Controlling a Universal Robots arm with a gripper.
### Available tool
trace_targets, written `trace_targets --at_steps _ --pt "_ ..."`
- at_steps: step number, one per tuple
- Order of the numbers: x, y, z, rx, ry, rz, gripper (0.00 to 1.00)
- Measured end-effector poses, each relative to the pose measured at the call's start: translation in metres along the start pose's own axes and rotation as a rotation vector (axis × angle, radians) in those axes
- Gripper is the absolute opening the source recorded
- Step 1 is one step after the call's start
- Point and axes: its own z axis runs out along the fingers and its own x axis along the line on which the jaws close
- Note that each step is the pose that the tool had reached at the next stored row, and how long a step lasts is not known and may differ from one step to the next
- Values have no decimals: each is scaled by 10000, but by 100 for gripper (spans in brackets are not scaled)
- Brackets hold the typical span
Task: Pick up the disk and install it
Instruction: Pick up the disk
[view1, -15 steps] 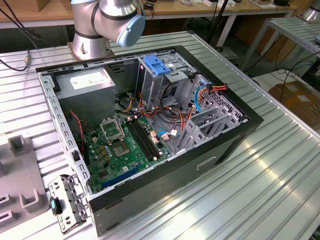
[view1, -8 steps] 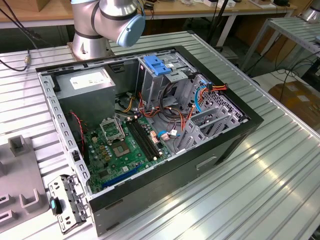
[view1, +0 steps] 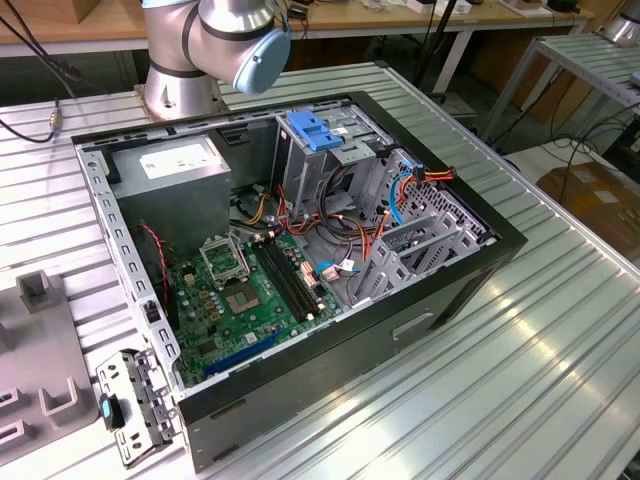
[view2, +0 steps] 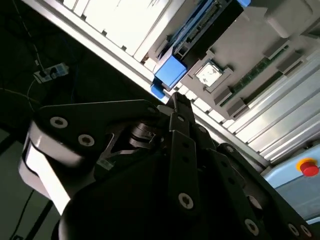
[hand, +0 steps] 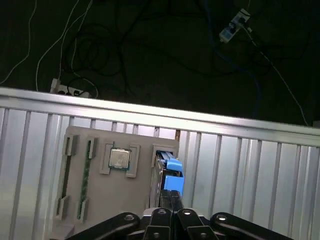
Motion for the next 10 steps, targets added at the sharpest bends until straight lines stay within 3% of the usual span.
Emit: trace_targets --at_steps 10 --pt "0 0 2 -42 95 -2155 11"
